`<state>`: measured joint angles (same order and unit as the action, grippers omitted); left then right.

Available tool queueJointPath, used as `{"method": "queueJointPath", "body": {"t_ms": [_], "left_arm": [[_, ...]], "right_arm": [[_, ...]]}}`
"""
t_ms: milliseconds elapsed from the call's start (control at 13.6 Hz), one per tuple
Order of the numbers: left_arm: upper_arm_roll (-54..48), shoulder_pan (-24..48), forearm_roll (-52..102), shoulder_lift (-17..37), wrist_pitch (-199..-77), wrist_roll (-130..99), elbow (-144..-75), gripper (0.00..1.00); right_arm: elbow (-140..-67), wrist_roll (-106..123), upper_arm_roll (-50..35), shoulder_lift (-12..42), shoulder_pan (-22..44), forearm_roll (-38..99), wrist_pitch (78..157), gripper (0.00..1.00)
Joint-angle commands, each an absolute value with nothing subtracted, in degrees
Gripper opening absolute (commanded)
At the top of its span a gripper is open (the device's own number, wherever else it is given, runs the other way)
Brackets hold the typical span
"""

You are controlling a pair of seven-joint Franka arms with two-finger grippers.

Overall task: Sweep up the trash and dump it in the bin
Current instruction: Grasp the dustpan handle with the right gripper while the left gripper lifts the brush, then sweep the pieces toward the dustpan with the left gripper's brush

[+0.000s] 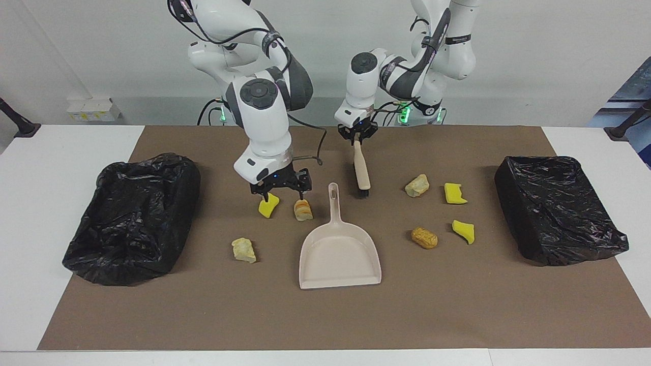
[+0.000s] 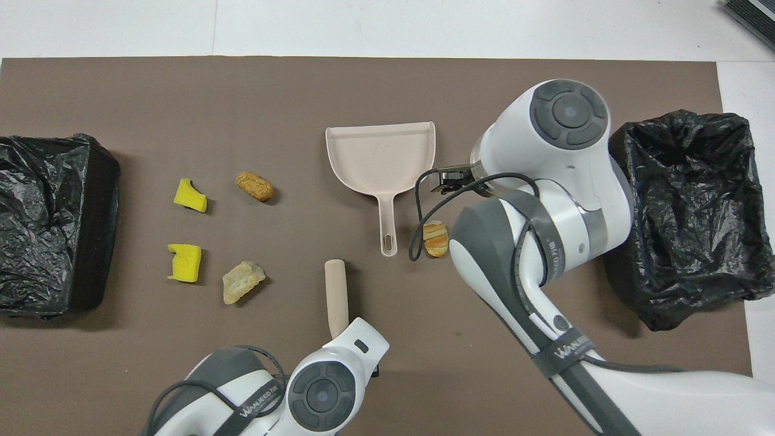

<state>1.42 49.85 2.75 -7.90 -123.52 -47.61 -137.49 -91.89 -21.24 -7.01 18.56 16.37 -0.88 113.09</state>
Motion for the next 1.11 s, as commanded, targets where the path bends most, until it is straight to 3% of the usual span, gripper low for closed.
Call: {"method": "queueJointPath", "body": {"t_ms": [0, 295, 663, 811, 1032], "left_arm": [[1.32, 44.14, -0.43, -10.71, -116.74, -47.55, -135.44, 0.00], [1.32, 33.87, -7.28, -12.91, -112.06, -47.55, -135.44, 0.00], [1.23, 21.21, -10.19, -13.89, -110.83, -47.29, -135.88, 0.00], [1.23, 16.72, -11.16, -14.06, -110.92, -41.34, -136.93, 0.00], [1.23, 13.89, -11.34, -14.33, -112.14, -40.34, -139.47, 0.00]], "right_arm": [[-90.44, -23.28, -7.03, 21.52, 18.44, 1.14, 114.60, 1.00], [-90.70, -33.37, -6.94, 26.36, 25.56, -0.08, 121.18, 1.00], [-94.82, -34.63, -6.94, 26.37, 27.78, -1.93, 123.31, 0.98], [-96.59, -33.93, -6.86, 25.67, 27.60, -2.02, 123.57, 0.69], [-96.86, -34.28, -6.86, 26.01, 27.60, -2.90, 123.92, 0.59]]}}
